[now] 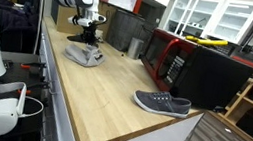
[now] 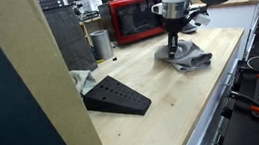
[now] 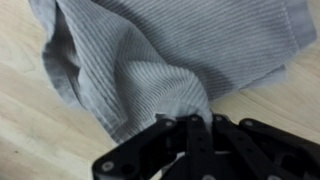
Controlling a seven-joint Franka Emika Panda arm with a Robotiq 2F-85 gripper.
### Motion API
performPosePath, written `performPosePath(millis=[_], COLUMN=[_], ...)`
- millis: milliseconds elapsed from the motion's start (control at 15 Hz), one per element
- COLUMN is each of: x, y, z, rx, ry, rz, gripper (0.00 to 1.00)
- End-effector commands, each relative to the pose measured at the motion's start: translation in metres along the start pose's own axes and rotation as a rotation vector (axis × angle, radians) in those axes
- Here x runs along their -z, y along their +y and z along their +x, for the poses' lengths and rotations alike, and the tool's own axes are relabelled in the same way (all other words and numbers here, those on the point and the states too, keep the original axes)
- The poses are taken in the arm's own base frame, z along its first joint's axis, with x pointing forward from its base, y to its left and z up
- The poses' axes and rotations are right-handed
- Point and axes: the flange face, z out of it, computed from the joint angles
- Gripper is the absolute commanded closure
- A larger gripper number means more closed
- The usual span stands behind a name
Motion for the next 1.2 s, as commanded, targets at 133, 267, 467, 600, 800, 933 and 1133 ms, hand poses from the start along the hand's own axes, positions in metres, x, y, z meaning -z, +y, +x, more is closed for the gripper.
performPosePath(millis=[133, 267, 467, 600, 800, 933, 1133], x=[0.016, 0.024, 0.044, 0.053, 0.055, 0.049, 0.044], y=[-0.003, 0.005, 0.021, 0.026, 0.022, 0.015, 0.001], z=[-0.025, -0.035, -0.055, -0.064, -0.071, -0.073, -0.078], rx=[0.020, 0.043, 0.085, 0.114, 0.156, 0.170, 0.186], ry=[-0.036, -0.055, -0.070, -0.078, -0.096, -0.115, -0.150], rz=[0.136, 0.136, 0.103, 0.122, 0.220, 0.305, 0.399], gripper=[0.99, 0.99, 0.99, 0.99, 0.99, 0.99, 0.70])
